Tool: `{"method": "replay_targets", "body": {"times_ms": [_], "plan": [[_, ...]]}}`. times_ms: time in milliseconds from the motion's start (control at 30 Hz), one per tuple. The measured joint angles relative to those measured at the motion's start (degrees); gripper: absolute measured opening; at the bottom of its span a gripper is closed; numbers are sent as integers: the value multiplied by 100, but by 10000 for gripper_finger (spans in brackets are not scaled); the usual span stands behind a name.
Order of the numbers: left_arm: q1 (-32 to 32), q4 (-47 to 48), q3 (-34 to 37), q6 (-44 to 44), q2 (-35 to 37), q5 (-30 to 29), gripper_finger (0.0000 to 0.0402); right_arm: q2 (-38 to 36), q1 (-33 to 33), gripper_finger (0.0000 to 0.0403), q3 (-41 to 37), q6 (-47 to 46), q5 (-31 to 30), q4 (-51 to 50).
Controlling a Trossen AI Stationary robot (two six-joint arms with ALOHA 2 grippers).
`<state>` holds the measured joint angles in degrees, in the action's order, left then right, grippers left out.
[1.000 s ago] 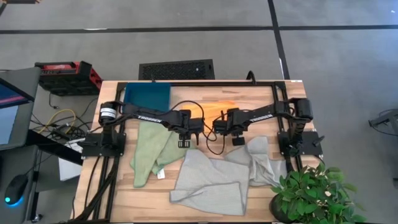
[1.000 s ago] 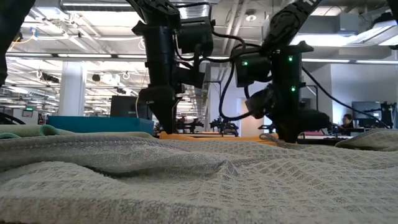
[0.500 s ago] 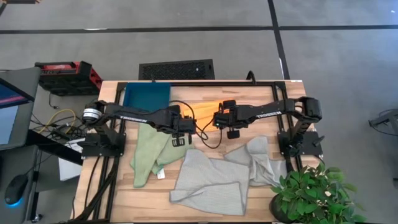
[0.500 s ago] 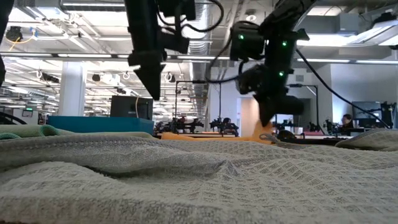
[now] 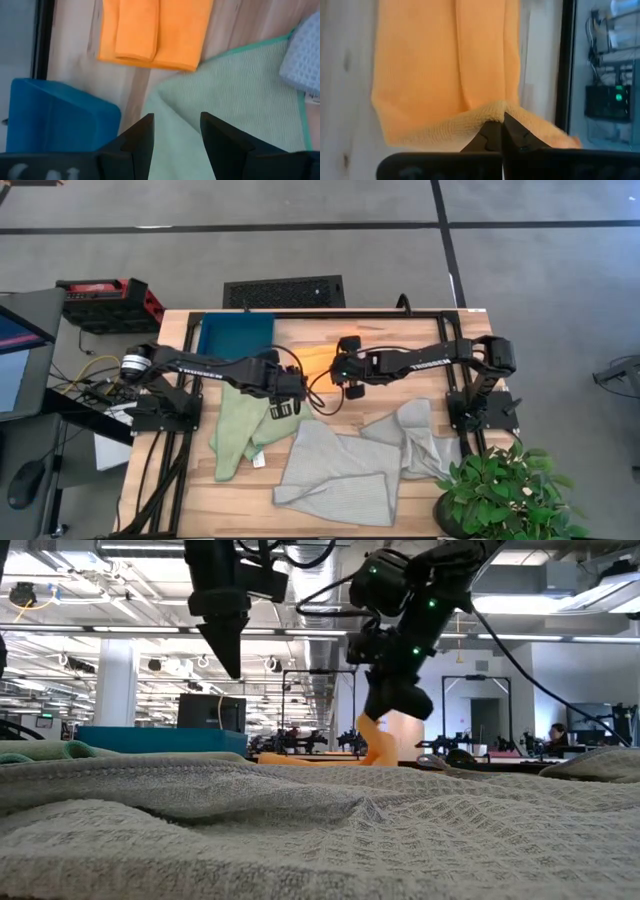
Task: Fold microfiber towels
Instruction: Fold the orange towel
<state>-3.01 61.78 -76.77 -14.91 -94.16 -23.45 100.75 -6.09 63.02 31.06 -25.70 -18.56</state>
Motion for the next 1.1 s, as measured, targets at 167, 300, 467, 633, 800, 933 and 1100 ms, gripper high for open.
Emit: {"method": "replay_targets", "body": {"times_ms": [167, 300, 467, 633, 800, 933, 1100], "plan": [[-43, 74, 0, -145, 87, -134, 153, 0, 4, 5, 0, 240, 402, 810], [-45, 148, 0, -280, 141, -137, 153, 82, -6, 4, 6, 371, 530, 1419], [-44, 196, 0, -318, 171, -143, 153, 422, -17, 4, 4, 409, 576, 1987], [-45, 199, 2, -314, 167, -141, 153, 700, -33, 5, 140, 418, 380, 2399], [-43, 212, 2, -312, 167, -144, 153, 737, -48, 5, 388, 543, 552, 2375], [-45, 219, 2, -318, 165, -144, 153, 735, -31, 5, 458, 457, 1079, 2386], [-45, 224, 2, -323, 165, -141, 153, 737, -34, 16, 472, 388, 1096, 2322]]}}
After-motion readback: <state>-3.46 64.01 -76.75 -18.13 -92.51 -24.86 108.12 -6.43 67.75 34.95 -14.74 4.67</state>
